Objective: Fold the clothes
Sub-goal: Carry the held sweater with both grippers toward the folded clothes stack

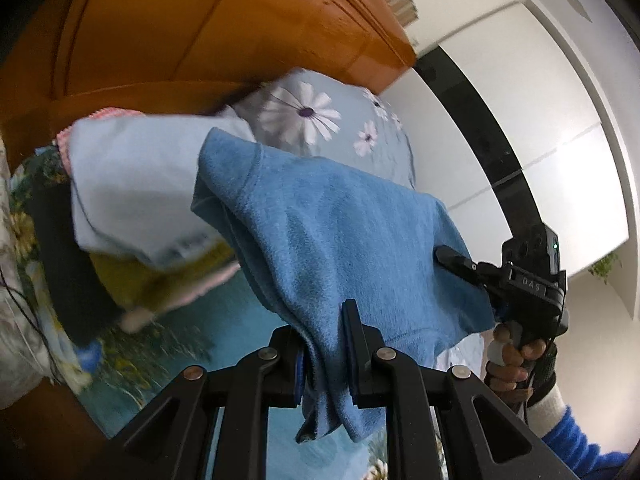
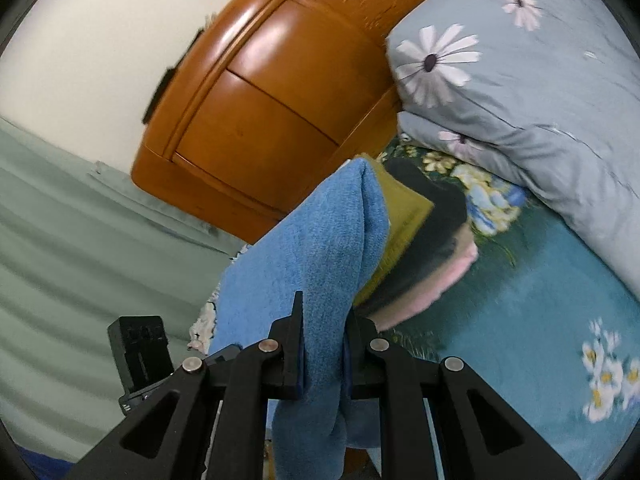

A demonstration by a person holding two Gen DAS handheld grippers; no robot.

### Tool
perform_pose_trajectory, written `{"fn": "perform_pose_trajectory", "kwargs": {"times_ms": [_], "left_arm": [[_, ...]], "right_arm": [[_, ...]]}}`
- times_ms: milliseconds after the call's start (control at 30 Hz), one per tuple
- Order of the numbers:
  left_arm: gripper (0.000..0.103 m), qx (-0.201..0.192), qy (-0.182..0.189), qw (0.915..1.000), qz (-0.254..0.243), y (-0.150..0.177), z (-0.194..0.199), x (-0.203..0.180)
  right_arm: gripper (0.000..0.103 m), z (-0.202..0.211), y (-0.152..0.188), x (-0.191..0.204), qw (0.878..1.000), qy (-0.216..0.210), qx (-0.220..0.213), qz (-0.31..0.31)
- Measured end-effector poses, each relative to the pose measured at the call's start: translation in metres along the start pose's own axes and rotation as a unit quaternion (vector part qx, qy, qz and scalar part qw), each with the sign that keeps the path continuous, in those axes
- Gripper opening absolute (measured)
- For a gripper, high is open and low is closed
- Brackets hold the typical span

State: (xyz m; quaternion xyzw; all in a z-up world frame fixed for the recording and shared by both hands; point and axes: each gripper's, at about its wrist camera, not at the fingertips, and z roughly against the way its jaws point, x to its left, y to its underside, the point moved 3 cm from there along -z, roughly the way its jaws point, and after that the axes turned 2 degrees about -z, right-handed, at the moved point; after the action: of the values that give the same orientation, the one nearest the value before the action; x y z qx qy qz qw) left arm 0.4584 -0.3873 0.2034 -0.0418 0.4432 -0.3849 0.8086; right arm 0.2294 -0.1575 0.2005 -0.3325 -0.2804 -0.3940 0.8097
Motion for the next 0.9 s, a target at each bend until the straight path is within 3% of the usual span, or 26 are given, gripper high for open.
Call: {"fn": "perform_pose_trajectory", "kwargs": {"times_ms": [433, 633, 900], "left_arm": [[0.017, -0.037, -0.04, 0.997, 0.055, -0.076, -0.003, 0.098], [0.017, -0.037, -0.048, 0.9943, 0.087, -0.087, -0.018, 0.134], [0.02, -0.028, -0.035, 0.9923, 0.115, -0.081, -0.041, 0.161]], "right_arm": [[0.014, -0.142, -0.101, 0.042, 0.993, 0.019, 0.09, 0.069], [0.014, -0.189, -0.119, 0.031, 0.989, 0.028, 0.123, 0.079], [0.014, -0.226, -0.119, -0.005, 0.986, 0.046, 0.152, 0.059]]}}
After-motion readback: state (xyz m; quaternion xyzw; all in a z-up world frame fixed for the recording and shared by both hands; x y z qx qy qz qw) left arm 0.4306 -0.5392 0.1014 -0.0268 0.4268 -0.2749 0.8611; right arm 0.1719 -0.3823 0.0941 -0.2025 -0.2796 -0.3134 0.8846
